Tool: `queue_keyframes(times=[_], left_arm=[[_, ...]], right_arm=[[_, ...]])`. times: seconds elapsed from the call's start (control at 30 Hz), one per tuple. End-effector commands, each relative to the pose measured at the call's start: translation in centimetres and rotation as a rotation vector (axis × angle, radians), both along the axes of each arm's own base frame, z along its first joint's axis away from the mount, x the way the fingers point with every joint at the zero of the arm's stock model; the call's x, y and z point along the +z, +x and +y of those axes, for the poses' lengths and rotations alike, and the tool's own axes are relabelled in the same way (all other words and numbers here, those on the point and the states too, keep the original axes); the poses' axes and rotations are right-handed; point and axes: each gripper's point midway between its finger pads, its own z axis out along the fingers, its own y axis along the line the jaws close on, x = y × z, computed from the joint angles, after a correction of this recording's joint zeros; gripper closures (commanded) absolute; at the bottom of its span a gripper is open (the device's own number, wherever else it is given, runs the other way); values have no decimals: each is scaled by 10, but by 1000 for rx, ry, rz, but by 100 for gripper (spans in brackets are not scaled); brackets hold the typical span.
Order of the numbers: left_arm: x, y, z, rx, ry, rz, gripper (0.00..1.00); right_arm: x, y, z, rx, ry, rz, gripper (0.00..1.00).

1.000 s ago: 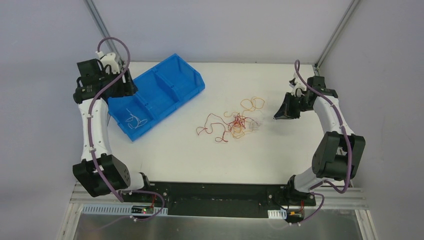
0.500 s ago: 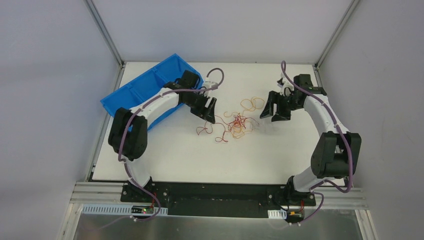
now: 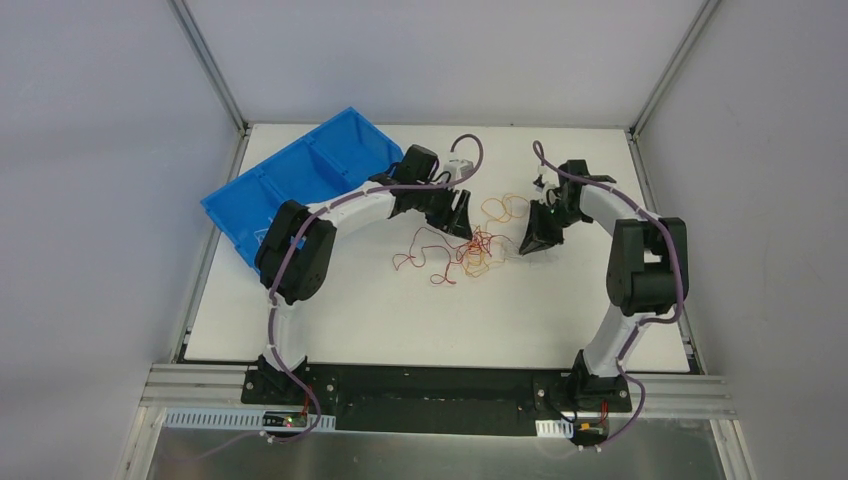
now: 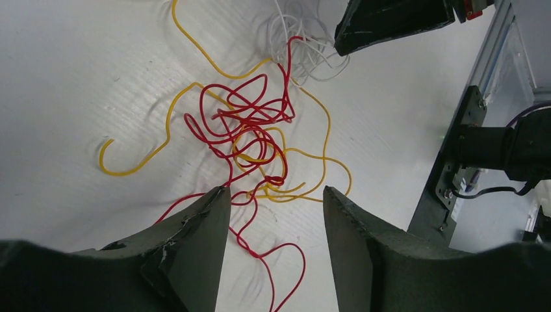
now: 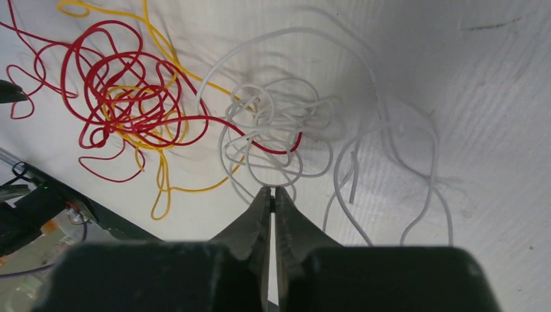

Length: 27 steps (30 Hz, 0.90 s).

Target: Untangle the cables

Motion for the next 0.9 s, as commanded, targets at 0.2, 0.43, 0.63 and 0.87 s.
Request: queue_keyframes(times=[0.2, 0.43, 0.63, 0.87], left_arm=[[38, -4, -45, -25, -166, -65, 36], [88, -17, -69, -65, -393, -137, 14], [119, -24, -69, -134, -461, -296, 15], [135, -23, -63, -122, -474, -387, 33]], right_arm=[[88, -12, 9, 45, 205, -172, 100], [165, -25, 39, 75, 434, -277, 100], [212, -35, 58, 121, 575, -307, 100], [223, -36, 62, 117, 588, -301, 100]])
